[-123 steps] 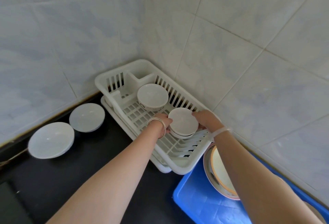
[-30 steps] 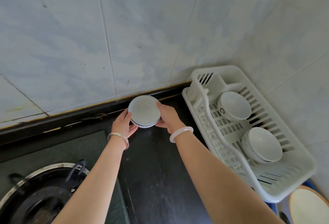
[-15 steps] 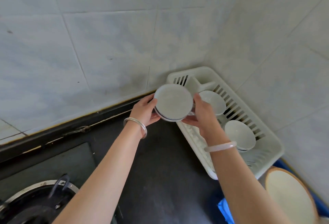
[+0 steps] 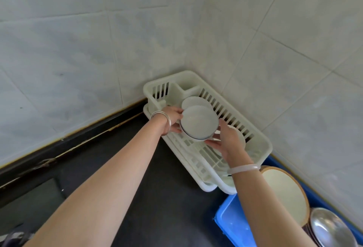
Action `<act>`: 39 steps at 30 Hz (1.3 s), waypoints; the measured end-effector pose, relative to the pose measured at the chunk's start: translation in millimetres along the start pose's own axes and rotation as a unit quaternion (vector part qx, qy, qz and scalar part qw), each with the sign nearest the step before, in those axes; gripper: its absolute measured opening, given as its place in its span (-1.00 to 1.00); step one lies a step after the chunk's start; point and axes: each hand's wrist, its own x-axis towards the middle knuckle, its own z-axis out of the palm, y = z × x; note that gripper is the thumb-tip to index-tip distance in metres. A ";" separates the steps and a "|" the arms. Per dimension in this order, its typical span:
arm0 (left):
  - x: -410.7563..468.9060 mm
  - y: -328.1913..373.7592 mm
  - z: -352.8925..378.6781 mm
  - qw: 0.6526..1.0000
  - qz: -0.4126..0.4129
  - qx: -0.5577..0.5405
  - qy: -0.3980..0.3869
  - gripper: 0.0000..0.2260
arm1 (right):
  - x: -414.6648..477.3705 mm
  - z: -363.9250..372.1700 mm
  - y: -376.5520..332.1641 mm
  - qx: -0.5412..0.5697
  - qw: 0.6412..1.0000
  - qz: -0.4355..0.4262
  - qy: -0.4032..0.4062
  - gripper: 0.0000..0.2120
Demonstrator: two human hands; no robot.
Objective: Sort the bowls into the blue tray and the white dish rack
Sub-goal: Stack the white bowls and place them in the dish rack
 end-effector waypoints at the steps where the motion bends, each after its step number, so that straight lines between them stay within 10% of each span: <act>1: 4.6 0.0 0.5 1.000 -0.007 0.022 -0.004 -0.63 | 2.9 -0.6 4.4 0.005 1.000 0.004 -0.003 -0.72; 23: 58.3 -0.2 27.5 0.937 -0.060 0.340 -0.058 -0.58 | 24.3 -5.6 52.6 0.034 0.994 0.108 0.012 -0.75; 39: 72.0 -12.2 32.7 0.914 -0.016 0.403 0.045 -0.81 | 10.0 -9.9 42.9 -0.086 0.990 0.109 -0.017 -0.69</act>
